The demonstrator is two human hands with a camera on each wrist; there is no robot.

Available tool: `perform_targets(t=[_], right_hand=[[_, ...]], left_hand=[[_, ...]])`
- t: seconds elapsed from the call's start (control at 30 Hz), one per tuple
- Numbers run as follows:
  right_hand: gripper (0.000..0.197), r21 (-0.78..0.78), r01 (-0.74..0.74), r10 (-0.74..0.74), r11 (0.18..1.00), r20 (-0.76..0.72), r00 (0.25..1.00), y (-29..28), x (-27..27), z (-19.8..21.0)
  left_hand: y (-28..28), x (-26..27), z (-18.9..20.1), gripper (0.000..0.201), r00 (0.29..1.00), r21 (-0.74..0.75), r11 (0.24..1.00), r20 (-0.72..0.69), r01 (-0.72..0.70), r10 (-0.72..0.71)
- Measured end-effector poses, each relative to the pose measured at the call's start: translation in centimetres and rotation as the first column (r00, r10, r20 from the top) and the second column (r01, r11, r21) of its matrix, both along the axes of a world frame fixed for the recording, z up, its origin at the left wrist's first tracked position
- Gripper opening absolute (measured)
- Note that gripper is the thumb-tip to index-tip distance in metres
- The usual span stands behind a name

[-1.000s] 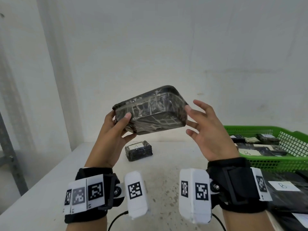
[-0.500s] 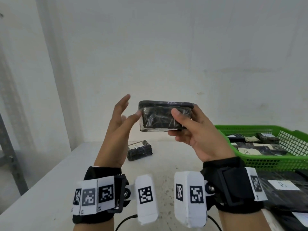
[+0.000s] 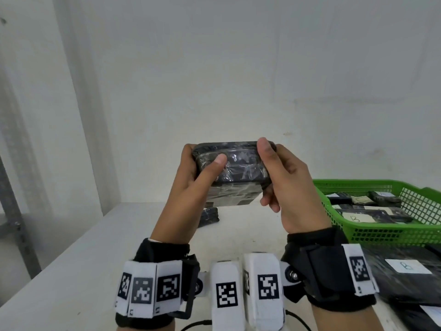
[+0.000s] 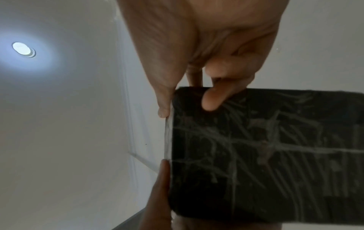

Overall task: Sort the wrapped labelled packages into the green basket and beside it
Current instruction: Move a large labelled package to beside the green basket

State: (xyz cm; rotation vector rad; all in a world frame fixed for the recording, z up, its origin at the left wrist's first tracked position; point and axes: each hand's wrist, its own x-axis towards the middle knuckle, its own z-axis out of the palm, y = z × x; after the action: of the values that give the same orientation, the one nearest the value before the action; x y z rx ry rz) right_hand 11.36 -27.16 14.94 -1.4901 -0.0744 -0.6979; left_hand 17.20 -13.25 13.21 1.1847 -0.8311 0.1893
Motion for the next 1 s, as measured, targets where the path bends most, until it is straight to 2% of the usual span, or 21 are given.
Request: perform_targets(t=[0.17,0.27,0.33,0.43,0.57,0.7,0.83,1.0], right_hand=[[0.048,-0.034,0.014,-0.016,0.999,-0.044,0.999,0.07,-0.12,0.27],[0.054,-0.058,-0.015,0.008,0.998,-0.109,0.994,0.1,-0.22,0.3],[0.049,-0.052,-0.005,-0.001,0.999,-0.102,0.995,0.02,-0.18,0.24],[0.039,-0.022,-0.023,0.021,0.999,-0.088,0.996,-0.1,-0.16,0.21],[0.054,-0.07,-0.038,0.03,0.997,-0.122,0.992,-0.21,-0.2,0.25],[0.066,-0.059,-0.055,0.046,0.997,-0.148,0.988,-0.44,-0.47,0.45],[0.056,-0.077,-0.02,0.013,0.997,-0.089,0.996,-0.65,-0.46,0.4],[0.062,-0.11,-0.074,0.054,0.991,-0.18,0.982,-0.33,-0.11,0.35]], left_hand=[[-0.03,0.42,-0.03,0.027,0.998,-0.036,0.999,-0.069,-0.016,0.013],[-0.11,0.36,-0.12,0.027,0.997,0.0,0.999,-0.073,-0.04,0.04],[-0.14,0.29,-0.06,0.027,0.996,0.011,0.999,-0.078,-0.037,0.038],[-0.19,0.14,0.17,0.046,0.993,0.009,1.0,-0.12,-0.021,0.022],[-0.23,0.12,0.26,0.037,0.986,0.016,0.995,-0.137,-0.096,0.097],[-0.09,0.27,0.19,0.044,0.984,0.026,0.995,-0.15,-0.094,0.097],[-0.15,0.27,0.09,0.049,0.986,0.031,0.998,-0.155,-0.052,0.056],[-0.17,0.33,-0.15,0.044,0.985,0.037,0.993,-0.128,-0.111,0.115]])
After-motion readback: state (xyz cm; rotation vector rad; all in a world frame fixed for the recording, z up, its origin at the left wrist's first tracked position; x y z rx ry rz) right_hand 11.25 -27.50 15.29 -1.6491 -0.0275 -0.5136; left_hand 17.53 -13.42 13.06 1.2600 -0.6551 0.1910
